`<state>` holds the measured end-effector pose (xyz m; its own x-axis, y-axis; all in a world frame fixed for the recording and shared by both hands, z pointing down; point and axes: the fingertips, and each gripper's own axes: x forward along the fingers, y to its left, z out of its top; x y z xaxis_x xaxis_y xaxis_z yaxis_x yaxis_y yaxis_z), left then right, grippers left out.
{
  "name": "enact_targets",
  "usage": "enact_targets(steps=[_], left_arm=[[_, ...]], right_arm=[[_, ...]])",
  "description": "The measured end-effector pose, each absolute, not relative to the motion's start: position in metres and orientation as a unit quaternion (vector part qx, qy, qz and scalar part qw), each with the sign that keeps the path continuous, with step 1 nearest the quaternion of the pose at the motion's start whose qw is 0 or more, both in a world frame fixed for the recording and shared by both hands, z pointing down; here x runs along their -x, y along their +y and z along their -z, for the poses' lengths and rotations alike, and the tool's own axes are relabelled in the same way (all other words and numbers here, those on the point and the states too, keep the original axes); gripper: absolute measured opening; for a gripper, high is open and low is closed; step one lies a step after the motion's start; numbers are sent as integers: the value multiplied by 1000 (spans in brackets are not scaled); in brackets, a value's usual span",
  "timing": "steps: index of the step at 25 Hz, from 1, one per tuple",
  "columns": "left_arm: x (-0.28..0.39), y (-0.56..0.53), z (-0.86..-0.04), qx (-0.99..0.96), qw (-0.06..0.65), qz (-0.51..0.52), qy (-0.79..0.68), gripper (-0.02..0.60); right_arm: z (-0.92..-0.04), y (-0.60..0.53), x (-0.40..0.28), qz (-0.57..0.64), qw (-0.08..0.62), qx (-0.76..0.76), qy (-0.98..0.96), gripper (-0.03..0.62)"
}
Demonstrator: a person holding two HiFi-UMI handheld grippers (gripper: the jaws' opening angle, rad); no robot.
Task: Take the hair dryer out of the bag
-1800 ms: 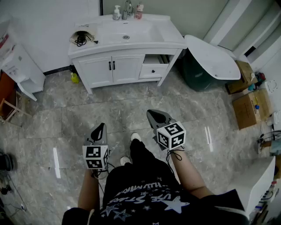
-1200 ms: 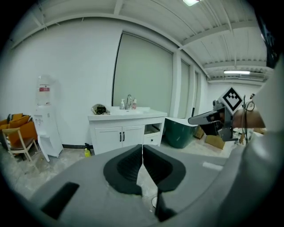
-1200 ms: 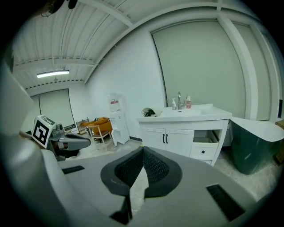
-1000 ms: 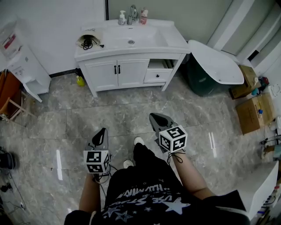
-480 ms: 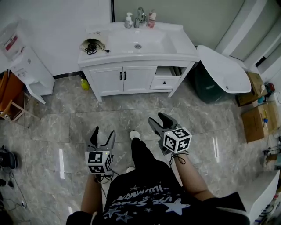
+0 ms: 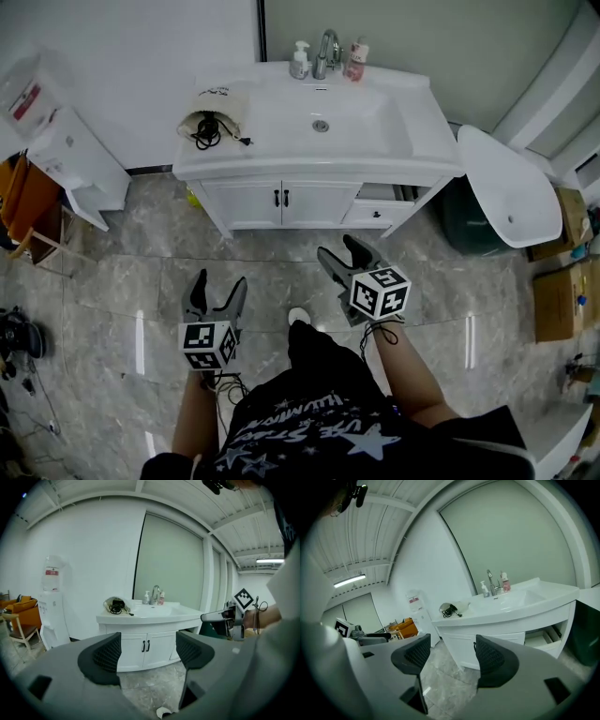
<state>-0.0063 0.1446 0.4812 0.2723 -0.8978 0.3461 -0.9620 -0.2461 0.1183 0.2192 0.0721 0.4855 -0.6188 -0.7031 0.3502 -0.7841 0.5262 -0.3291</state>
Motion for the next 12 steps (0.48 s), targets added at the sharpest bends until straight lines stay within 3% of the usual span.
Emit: enact_targets(steps=[12], left_arm=[[35, 35, -471, -735, 165, -86, -652, 360]], right_arm=[[-491, -55, -175, -247, 102, -352, -897, 287]])
